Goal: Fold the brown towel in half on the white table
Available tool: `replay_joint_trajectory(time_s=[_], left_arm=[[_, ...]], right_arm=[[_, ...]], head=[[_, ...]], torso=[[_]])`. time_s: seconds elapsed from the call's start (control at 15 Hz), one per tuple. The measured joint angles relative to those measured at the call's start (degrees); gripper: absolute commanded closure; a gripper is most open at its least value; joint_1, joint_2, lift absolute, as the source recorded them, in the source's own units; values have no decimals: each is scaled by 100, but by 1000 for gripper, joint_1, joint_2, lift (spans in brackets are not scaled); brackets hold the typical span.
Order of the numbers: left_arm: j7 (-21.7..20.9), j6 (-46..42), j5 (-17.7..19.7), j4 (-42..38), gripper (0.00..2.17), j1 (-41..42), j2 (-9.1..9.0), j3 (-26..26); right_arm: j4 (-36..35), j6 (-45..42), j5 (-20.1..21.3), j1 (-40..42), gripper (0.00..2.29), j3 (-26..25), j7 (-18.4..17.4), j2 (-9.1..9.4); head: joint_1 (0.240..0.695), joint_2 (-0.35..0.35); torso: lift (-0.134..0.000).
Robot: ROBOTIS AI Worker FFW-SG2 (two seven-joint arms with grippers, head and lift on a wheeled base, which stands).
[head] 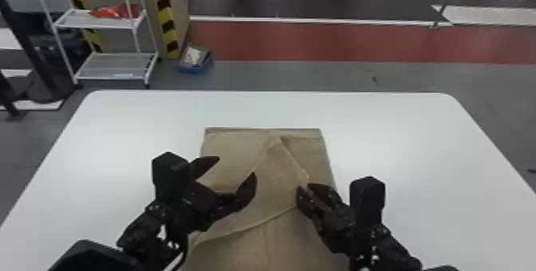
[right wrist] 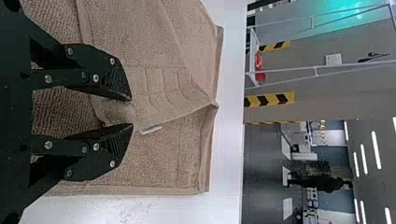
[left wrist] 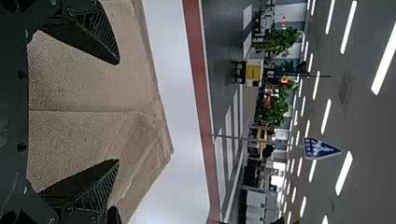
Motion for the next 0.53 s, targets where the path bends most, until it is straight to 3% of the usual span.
replay_joint_trajectory(time_s=[0.07, 0.13, 0.2, 0.27, 0.53], left_arm=[[-1, 16, 0, -8, 147, 3, 0, 10], [-1, 29, 0, -12, 147, 2, 0, 15], [-1, 43, 0, -13, 147, 1, 0, 15], [-1, 51, -1, -13, 147, -5, 0, 8], [9, 56, -33, 37, 147, -78, 0, -2]], right_arm=[[-6, 52, 0, -6, 826, 12, -16, -2], [-21, 82, 0, -7, 994, 17, -23, -2], [-44, 104, 0, -2, 1352, 16, -25, -3], [-74, 113, 0, 17, 1453, 7, -25, -3], [-401, -112, -41, 192, 1477, -78, -24, -3]], head=[[695, -43], [695, -42], [695, -42], [695, -43], [695, -48]], torso=[[-123], [-123], [-123], [-123], [-123]])
